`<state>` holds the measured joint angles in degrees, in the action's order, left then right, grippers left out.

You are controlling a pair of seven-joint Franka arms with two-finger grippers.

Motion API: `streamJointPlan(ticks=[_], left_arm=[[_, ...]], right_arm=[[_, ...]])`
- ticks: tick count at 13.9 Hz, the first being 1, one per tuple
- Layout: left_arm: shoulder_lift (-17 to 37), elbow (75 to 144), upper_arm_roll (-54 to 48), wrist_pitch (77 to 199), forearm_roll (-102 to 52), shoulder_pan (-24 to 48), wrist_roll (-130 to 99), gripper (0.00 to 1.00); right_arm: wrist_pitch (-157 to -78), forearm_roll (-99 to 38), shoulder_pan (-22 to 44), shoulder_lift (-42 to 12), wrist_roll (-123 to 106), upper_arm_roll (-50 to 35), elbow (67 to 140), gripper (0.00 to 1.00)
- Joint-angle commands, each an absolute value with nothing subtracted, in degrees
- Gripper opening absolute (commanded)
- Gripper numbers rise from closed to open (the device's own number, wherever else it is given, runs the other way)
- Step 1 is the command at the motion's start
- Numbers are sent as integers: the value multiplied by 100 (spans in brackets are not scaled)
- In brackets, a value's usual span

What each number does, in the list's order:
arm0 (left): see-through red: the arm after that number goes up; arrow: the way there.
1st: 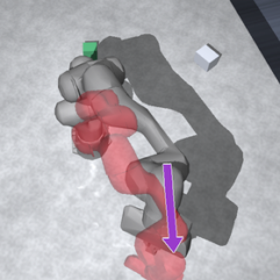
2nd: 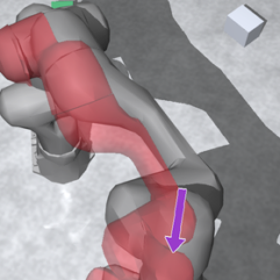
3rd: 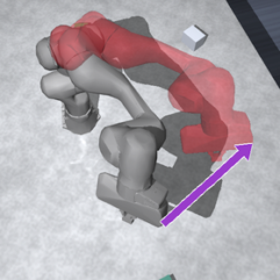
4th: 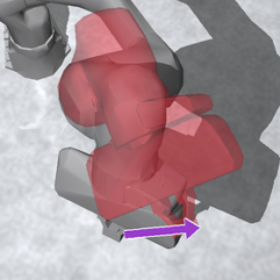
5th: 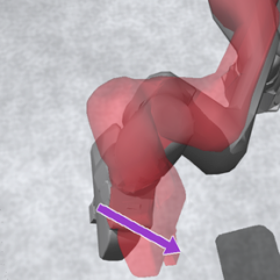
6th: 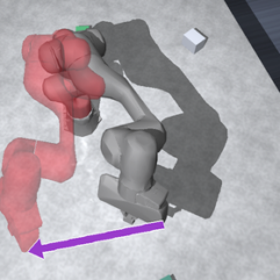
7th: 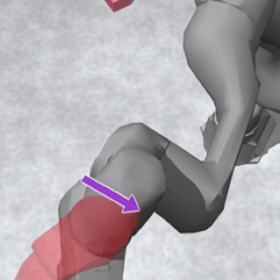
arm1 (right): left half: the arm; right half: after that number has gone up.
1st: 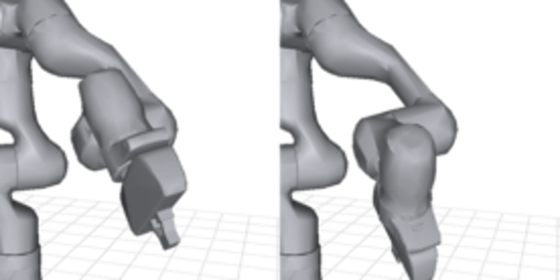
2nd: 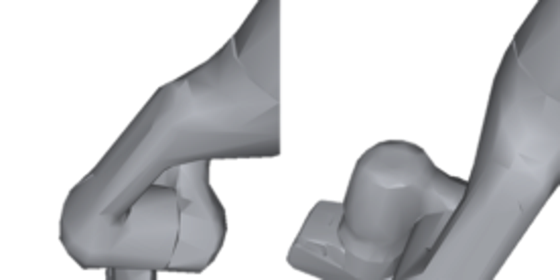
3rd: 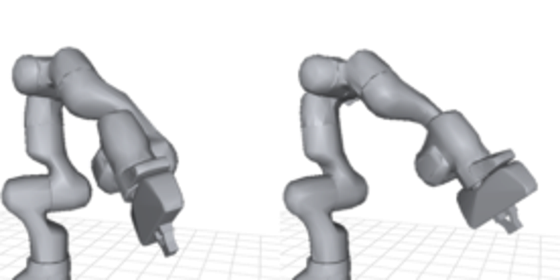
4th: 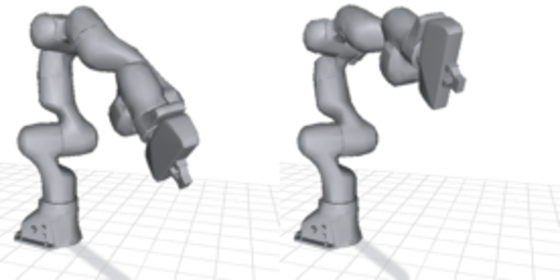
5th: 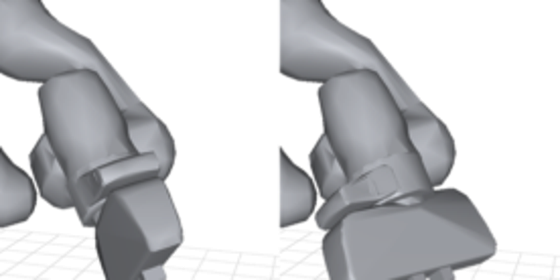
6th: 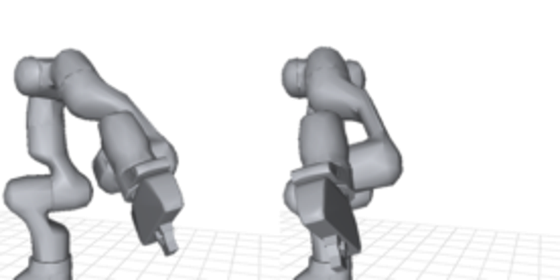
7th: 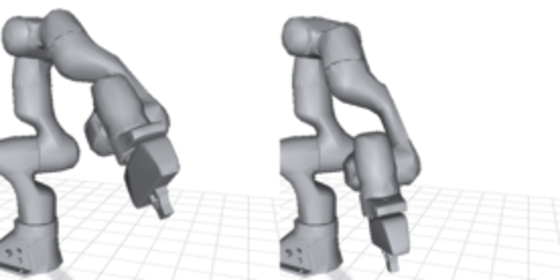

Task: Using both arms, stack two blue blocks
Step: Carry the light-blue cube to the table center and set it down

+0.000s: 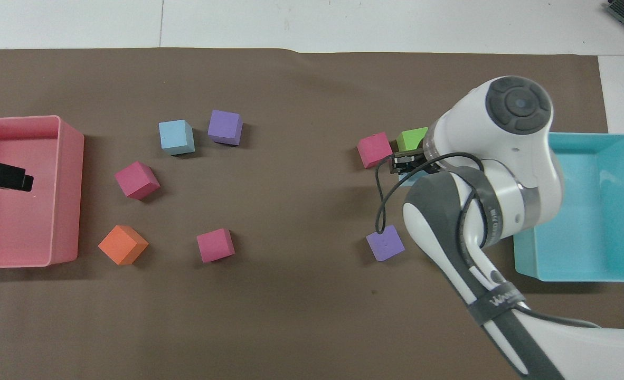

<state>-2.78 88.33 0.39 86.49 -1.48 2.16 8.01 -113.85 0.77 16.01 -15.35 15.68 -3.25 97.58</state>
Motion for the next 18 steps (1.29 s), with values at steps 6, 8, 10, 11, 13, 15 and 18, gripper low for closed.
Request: streamJointPlan(ticks=[6,8,10,11,13,15,18], left_arm=[[-316,8851,53,8640,-185,246,809,100],[-316,8851,44,8631,-185,255,809,100],[-316,8851,44,8640,-185,246,809,100],[-316,8851,44,8631,-185,246,809,100],[-325,8851,44,8631,-185,255,809,100],[-325,8851,35,8631,-185,255,809,100],[-325,8851,35,8631,-185,255,809,100]], right_arm=[[-11442,79,2645,-2803,2838,-325,8649,0],[-11679,70,2882,-2979,3075,-325,8648,0],[-11856,62,2970,-3067,3164,-325,8648,0],[-11909,44,3023,-3120,3199,-325,8648,0],[-12093,44,3155,-3260,3357,-325,8649,0],[-12207,9,3217,-3331,3384,-334,8657,0],[-12428,96,3252,-3418,3568,-325,8692,0]])
